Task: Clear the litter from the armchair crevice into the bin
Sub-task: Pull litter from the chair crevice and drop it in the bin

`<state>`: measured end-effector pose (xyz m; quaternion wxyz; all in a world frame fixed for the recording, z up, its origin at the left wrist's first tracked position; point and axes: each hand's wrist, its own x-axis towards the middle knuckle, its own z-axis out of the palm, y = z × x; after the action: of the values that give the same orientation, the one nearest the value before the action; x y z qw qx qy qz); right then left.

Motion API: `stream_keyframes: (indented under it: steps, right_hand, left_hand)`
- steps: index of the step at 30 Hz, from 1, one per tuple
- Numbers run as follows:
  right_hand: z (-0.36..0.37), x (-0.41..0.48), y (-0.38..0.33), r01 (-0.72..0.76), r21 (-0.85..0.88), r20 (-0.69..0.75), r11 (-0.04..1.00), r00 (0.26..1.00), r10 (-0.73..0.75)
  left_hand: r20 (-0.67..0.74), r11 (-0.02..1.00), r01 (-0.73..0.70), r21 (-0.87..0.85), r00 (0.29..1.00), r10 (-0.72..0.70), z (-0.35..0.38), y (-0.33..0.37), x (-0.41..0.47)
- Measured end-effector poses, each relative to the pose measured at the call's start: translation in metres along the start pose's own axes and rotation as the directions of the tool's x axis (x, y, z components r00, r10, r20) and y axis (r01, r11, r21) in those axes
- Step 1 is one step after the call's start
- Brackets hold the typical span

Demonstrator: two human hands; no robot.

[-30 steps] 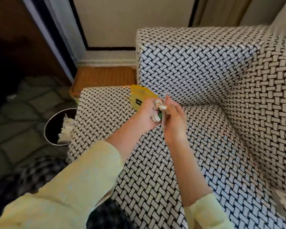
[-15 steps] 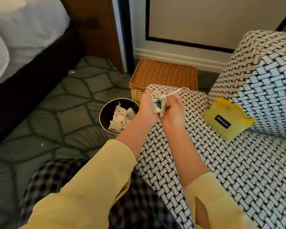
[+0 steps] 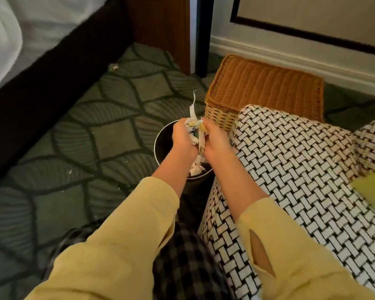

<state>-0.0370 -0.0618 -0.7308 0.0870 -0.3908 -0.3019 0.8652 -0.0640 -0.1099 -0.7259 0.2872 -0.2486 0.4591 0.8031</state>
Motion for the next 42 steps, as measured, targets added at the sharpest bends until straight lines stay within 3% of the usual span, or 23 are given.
stream_keyframes:
  steps: [7, 13, 19, 25, 29, 32, 37, 42]
  right_hand:
    - [0.008, 0.057, 0.018, -0.161, -0.254, -0.139, 0.954, 0.982, 0.129]
    - [0.004, 0.082, 0.027, -0.299, -0.377, -0.196, 0.876, 0.951, 0.241]
    - [0.001, 0.099, 0.031, -0.301, -0.38, -0.167, 0.875, 0.952, 0.255]
    - [0.002, 0.106, 0.028, -0.4, -0.524, -0.28, 0.752, 0.915, 0.292]
    - [-0.008, 0.102, 0.028, -0.356, -0.539, -0.235, 0.764, 0.934, 0.269]
    - [-0.008, 0.086, 0.014, -0.418, -0.452, -0.196, 0.788, 0.908, 0.369]
    - [-0.009, 0.06, -0.015, -0.331, -0.428, -0.131, 0.841, 0.943, 0.305]
    - [-0.015, 0.023, -0.044, -0.202, -0.395, 0.031, 0.896, 0.972, 0.233]
  left_hand:
    - [-0.113, 0.997, 0.026, 0.069, 0.993, -0.018, -0.023, 0.002, 0.051]
    - [-0.189, 0.946, 0.055, 0.319, 0.982, 0.006, -0.046, 0.007, 0.085]
    - [-0.134, 0.927, 0.107, 0.36, 0.989, -0.062, -0.052, 0.003, 0.093]
    - [-0.099, 0.884, 0.188, 0.428, 0.982, -0.161, -0.047, 0.003, 0.087]
    - [-0.089, 0.865, 0.231, 0.445, 0.973, -0.214, -0.04, 0.013, 0.066]
    - [-0.098, 0.857, 0.225, 0.464, 0.974, -0.203, -0.04, 0.022, 0.054]
    - [-0.059, 0.834, 0.113, 0.541, 0.994, -0.096, -0.034, 0.032, 0.037]
    - [0.028, 0.85, 0.005, 0.527, 0.999, -0.023, -0.015, 0.038, 0.008]
